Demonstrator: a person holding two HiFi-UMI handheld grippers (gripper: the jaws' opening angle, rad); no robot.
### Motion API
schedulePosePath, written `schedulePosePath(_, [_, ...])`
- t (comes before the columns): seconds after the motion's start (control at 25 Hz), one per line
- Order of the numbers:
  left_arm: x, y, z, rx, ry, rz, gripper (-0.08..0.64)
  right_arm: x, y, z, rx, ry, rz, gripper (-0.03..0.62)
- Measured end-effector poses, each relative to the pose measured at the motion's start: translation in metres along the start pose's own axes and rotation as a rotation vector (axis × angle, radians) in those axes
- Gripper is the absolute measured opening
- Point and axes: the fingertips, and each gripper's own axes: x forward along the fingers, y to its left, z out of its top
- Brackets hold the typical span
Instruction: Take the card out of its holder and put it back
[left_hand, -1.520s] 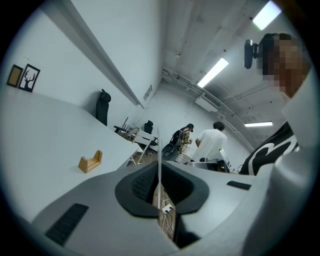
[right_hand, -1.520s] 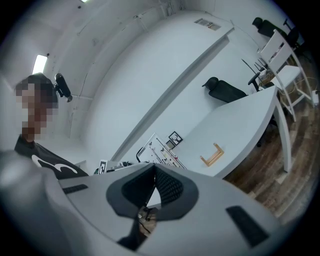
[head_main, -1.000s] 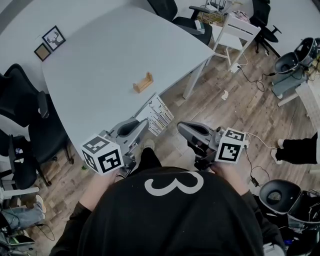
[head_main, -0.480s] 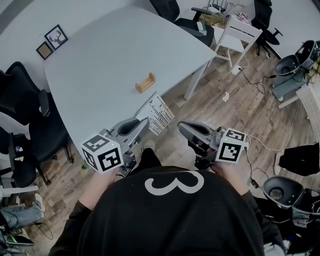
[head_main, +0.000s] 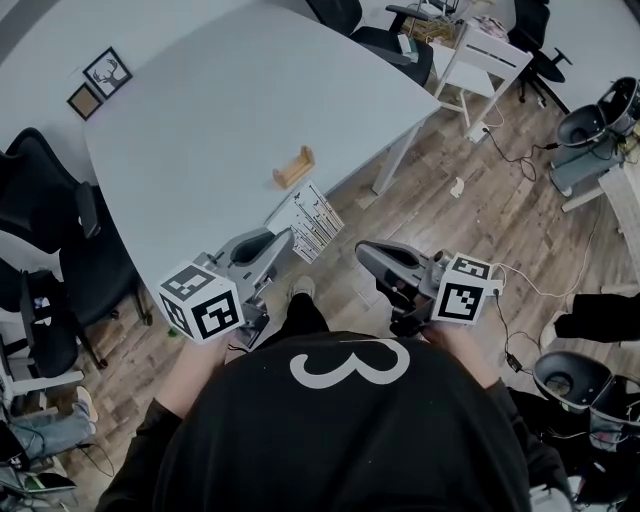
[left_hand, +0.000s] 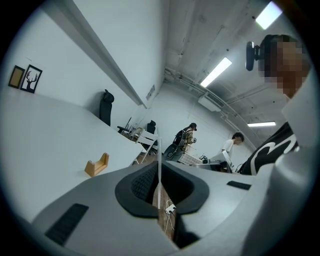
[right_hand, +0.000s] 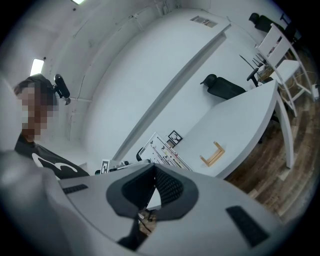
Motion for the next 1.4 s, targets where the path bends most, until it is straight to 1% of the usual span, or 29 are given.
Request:
schedulePosePath(0.24, [0.018,0.023,0.015,0.024,0.022,0.0,0.025,0.016,-0.022,0.013,0.025,-0.002,-0.009,0.011])
schedulePosePath(0.36, [0.038,0.059,0.041,0.022,0.037,-0.009,0.025,0.045,-0.049,0.038,0.047,0.001,-0.025,0.01])
schedulePosePath(0.44, [0.047,0.076,0.052,0.024,0.042,-0.013,0.025,0.058,-0.061,0.049,0.057,0.002,-0.032,0.011])
schedulePosePath(0.72, [0.045,0.081,0.057,0.057,0.033,0.002,0.025,0.055,-0.063,0.045,0.058,-0.007,-0.037,0.011])
schedulePosePath(1.0, [0.05,0.09,0.058,0.152,0.044,0.033,0.025,0.054,-0.07,0.043,0.056,-0.022,-0.052,0.01])
schedulePosePath(1.08, [0.057,0.103,0.065,0.173,0.053,0.042,0.025,0.062,-0.077,0.049,0.063,-0.02,-0.061,0.01])
schedulePosePath(1.2, [0.07,0.129,0.074,0.18,0.07,0.047,0.025,0.079,-0.092,0.061,0.081,-0.01,-0.081,0.01])
schedulePosePath(1.4, [0.079,0.15,0.073,0.187,0.086,0.05,0.025,0.09,-0.103,0.064,0.1,0.002,-0.101,0.01])
